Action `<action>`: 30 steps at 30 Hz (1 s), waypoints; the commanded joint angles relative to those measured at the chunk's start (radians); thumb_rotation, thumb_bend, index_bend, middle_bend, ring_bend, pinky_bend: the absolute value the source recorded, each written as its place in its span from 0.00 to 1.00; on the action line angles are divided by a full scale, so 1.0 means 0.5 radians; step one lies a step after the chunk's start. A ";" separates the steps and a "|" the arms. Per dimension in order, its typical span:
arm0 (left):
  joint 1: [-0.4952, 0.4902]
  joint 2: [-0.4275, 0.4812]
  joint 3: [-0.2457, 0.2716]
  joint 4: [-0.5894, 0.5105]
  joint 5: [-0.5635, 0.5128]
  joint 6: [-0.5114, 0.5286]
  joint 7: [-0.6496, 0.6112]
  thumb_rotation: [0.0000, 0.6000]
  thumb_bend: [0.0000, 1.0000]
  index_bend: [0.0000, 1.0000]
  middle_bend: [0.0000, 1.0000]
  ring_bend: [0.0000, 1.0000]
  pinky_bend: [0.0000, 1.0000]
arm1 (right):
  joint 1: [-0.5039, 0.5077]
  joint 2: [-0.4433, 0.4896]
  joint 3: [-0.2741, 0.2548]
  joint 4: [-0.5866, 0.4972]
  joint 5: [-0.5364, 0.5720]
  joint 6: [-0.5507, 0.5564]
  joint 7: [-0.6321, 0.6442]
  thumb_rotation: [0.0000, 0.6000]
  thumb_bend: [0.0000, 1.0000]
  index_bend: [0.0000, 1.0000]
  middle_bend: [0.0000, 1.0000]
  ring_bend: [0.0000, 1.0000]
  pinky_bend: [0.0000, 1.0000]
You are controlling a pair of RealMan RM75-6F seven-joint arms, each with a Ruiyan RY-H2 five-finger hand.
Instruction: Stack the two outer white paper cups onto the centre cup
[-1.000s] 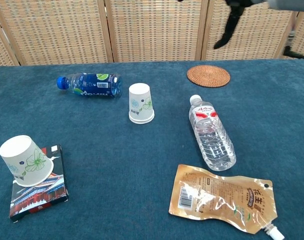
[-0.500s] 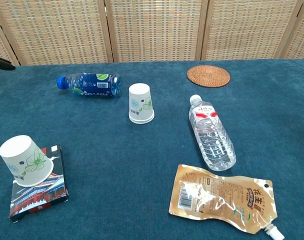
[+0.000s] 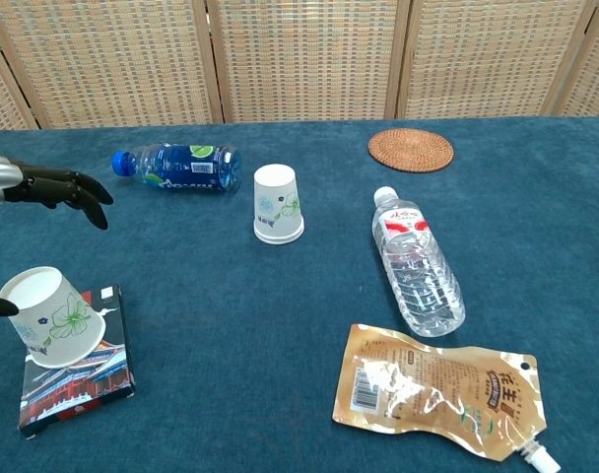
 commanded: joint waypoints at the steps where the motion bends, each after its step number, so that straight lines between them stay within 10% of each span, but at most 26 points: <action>1: -0.018 -0.018 0.020 0.020 -0.024 -0.032 0.034 1.00 0.00 0.30 0.20 0.25 0.27 | -0.016 0.008 0.023 -0.003 -0.018 -0.005 0.004 1.00 0.00 0.03 0.00 0.00 0.00; 30: -0.106 -0.053 0.097 0.209 -0.040 -0.097 -0.286 1.00 0.20 0.48 0.34 0.39 0.38 | -0.117 0.001 0.194 -0.021 -0.086 -0.076 -0.026 1.00 0.00 0.03 0.00 0.00 0.00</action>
